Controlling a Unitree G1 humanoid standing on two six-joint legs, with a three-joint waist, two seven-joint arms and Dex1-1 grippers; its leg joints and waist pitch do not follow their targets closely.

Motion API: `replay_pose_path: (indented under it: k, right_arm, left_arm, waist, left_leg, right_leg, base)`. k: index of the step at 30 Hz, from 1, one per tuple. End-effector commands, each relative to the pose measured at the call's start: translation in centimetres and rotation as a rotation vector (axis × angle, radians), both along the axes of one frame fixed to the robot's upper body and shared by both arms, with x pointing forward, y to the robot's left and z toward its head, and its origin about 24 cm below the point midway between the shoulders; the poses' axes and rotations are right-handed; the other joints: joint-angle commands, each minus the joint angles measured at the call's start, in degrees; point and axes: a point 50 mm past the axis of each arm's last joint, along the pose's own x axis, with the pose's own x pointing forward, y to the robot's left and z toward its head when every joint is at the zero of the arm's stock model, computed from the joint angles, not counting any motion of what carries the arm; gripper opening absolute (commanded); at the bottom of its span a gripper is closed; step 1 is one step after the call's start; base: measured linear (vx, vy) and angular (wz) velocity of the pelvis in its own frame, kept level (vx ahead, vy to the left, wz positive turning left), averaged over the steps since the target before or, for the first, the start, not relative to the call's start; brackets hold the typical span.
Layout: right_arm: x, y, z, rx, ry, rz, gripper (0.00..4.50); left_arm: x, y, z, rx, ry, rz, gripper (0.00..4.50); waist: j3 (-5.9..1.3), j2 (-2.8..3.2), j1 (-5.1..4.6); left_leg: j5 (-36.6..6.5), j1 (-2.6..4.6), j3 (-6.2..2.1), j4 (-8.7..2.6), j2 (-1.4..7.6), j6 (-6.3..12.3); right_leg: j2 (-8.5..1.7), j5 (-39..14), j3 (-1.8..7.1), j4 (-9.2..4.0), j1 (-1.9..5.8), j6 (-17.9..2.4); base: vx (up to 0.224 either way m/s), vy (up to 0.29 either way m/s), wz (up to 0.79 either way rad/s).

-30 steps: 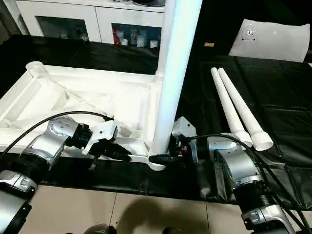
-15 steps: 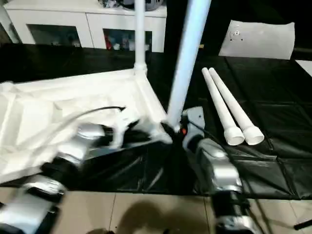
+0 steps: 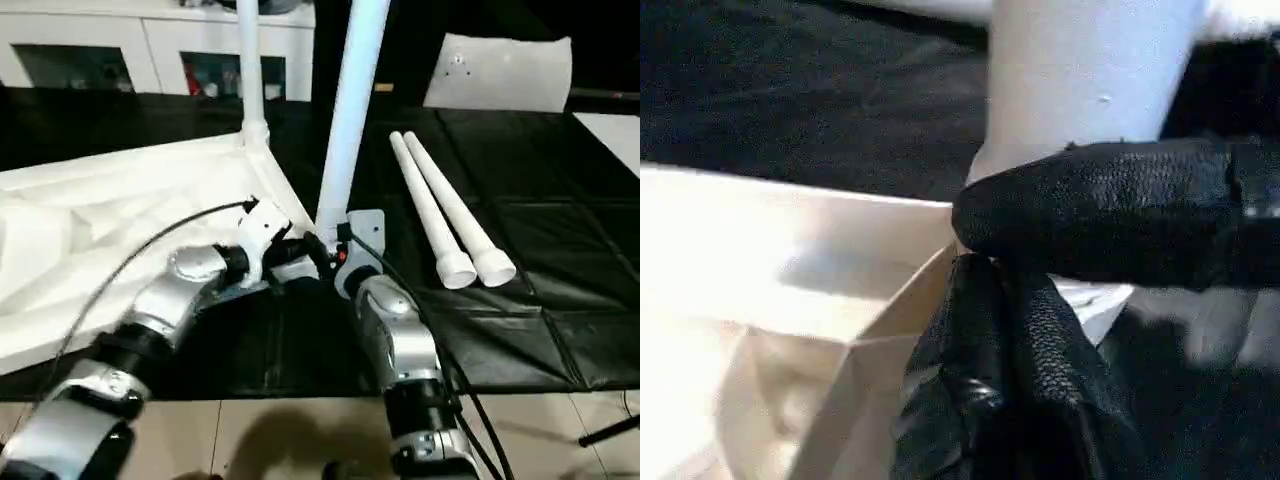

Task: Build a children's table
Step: Rotate leg to tighten

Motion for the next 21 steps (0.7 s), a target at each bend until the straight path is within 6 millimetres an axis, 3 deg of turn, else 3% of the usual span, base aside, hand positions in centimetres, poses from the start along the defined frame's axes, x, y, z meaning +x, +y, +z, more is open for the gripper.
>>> replay_pose_path:
  k: [1, 2, 3, 4, 6, 7, 10, 11, 17, 21]
  right_arm:
    - [-0.5, 0.9, -0.3, 0.015, 0.017, 0.084, 2.95]
    - [-0.7, -0.2, 0.0, 0.013, 0.002, 0.096, 2.95]
    - [-0.8, -0.7, 0.2, 0.011, -0.005, 0.105, 3.29]
    - [-1.0, -1.0, 0.3, 0.007, -0.012, 0.121, 3.31]
    - [-1.3, -1.8, 0.5, -0.018, -0.029, 0.154, 3.38]
    - [-1.5, -2.1, 0.5, -0.031, -0.035, 0.171, 3.63]
    - [-1.8, -2.9, 0.8, -0.071, -0.063, 0.208, 3.77]
    - [-2.0, -3.3, 0.9, -0.080, -0.060, 0.239, 3.77]
    - [-2.6, -5.0, 1.7, -0.119, -0.073, 0.310, 4.40]
    - [-3.1, -6.3, 1.7, -0.162, -0.055, 0.323, 4.50]
  left_arm:
    - [-0.5, -0.1, 0.2, 0.014, 0.001, -0.068, 0.00]
    - [-0.6, 1.2, 0.7, 0.018, 0.011, -0.094, 0.00]
    - [-0.7, 1.8, 0.9, 0.018, 0.015, -0.105, 0.20]
    - [-0.7, 2.2, 1.1, 0.024, 0.016, -0.109, 0.41]
    - [-0.8, 2.8, 1.3, 0.015, 0.037, -0.112, 0.41]
    - [-0.8, 2.8, 1.3, 0.001, 0.052, -0.117, 0.54]
    - [-0.9, 2.8, 1.4, -0.032, 0.090, -0.128, 0.86]
    - [-1.0, 2.7, 1.4, -0.038, 0.109, -0.139, 0.86]
    - [-1.0, 2.3, 1.3, -0.040, 0.164, -0.129, 1.29]
    - [-0.8, 2.1, 1.2, -0.057, 0.201, -0.111, 1.68]
  waist:
    - [-3.44, -0.05, 0.55]
    - [-3.60, 0.10, 0.62]
    - [-3.79, 0.00, 0.79]
    - [-4.03, 0.07, 0.80]
    - [-4.12, 0.10, 0.92]
    - [-4.08, 0.08, 1.09]
    - [-3.84, 0.17, 1.60]
    - [-3.90, 0.49, 1.80]
    - [-3.72, 0.23, 2.15]
    - [-3.98, 0.37, 2.40]
  left_leg:
    - [-13.8, -0.25, -1.17, -4.08, 3.14, 2.77]
    - [-11.9, -0.30, -1.13, -4.00, 3.18, 3.16]
    - [-9.5, -0.39, -1.01, -3.77, 3.29, 3.82]
    - [-6.8, -0.34, -0.90, -3.46, 3.23, 4.92]
    - [-3.8, -0.29, -0.74, -3.19, 3.17, 6.66]
    - [-3.4, -0.28, -0.62, -3.12, 3.12, 7.39]
    - [-6.3, -0.08, -0.46, -3.23, 3.24, 6.72]
    - [-6.9, 0.02, -0.49, -3.23, 3.26, 6.20]
    - [-10.2, -0.09, -0.66, -3.43, 3.17, 4.17]
    - [-10.1, 0.03, -0.77, -3.31, 3.27, 3.71]
  right_leg:
    - [-4.05, -18.4, 3.52, -4.25, 2.97, -9.2]
    - [-3.97, -15.5, 3.49, -3.88, 3.07, -10.2]
    - [-4.04, -12.2, 3.52, -3.42, 3.33, -11.2]
    - [-3.87, -7.1, 3.61, -2.69, 3.36, -12.5]
    - [-3.68, -1.2, 3.53, -1.98, 3.33, -14.3]
    - [-3.77, -0.5, 3.50, -1.95, 3.41, -15.2]
    - [-3.85, -5.4, 3.49, -2.50, 3.23, -15.1]
    - [-3.89, -6.4, 3.51, -2.50, 3.29, -14.9]
    - [-3.93, -13.7, 3.44, -3.53, 3.51, -11.8]
    - [-3.76, -13.3, 3.38, -3.50, 3.42, -11.7]
  base:
    - [0.000, 0.000, 0.00]
    - [0.000, 0.000, 0.00]
    - [0.000, 0.000, 0.00]
    - [0.000, 0.000, 0.00]
    - [0.000, 0.000, 0.00]
    - [0.000, 0.000, 0.00]
    - [0.000, 0.000, 0.00]
    - [0.000, 0.000, 0.00]
    - [0.000, 0.000, 0.00]
    - [0.000, 0.000, 0.00]
